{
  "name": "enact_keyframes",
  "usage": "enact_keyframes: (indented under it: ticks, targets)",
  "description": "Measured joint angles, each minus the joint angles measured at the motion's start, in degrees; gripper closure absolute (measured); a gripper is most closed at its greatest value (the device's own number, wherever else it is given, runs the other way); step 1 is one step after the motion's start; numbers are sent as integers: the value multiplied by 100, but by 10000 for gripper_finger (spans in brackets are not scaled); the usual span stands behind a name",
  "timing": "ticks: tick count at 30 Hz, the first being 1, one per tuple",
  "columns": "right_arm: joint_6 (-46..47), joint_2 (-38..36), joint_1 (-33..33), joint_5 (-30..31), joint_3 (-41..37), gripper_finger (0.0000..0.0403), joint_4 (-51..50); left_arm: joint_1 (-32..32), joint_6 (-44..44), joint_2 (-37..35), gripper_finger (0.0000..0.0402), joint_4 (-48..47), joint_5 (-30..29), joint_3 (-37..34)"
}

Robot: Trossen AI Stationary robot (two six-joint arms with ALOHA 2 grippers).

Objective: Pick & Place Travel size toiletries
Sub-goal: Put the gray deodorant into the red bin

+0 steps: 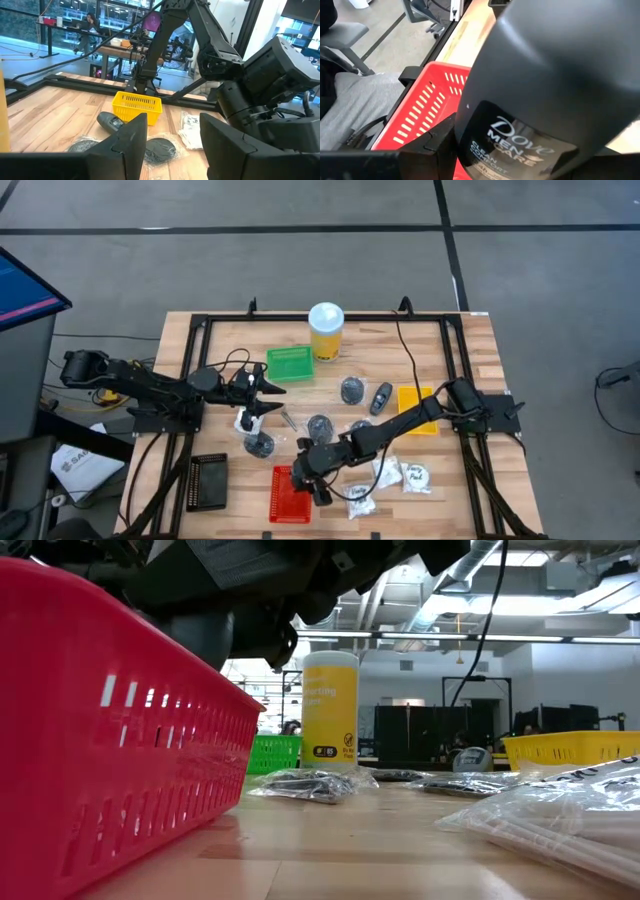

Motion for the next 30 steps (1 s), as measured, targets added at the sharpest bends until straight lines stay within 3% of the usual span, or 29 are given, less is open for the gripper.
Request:
enact_keyframes:
  ticks: [9, 17, 23, 30]
  targets:
    - [2, 0, -3, 2, 0, 185, -9, 0, 6, 0, 230, -6, 0, 0]
    - [0, 0, -3, 2, 0, 202, -14, 0, 15, 0, 230, -6, 0, 0]
    - [0, -4, -3, 2, -1, 150, -16, 0, 15, 0, 230, -30, 0, 0]
    - [-20, -7, 2, 5, -4, 145, -12, 0, 17, 0, 230, -45, 0, 0]
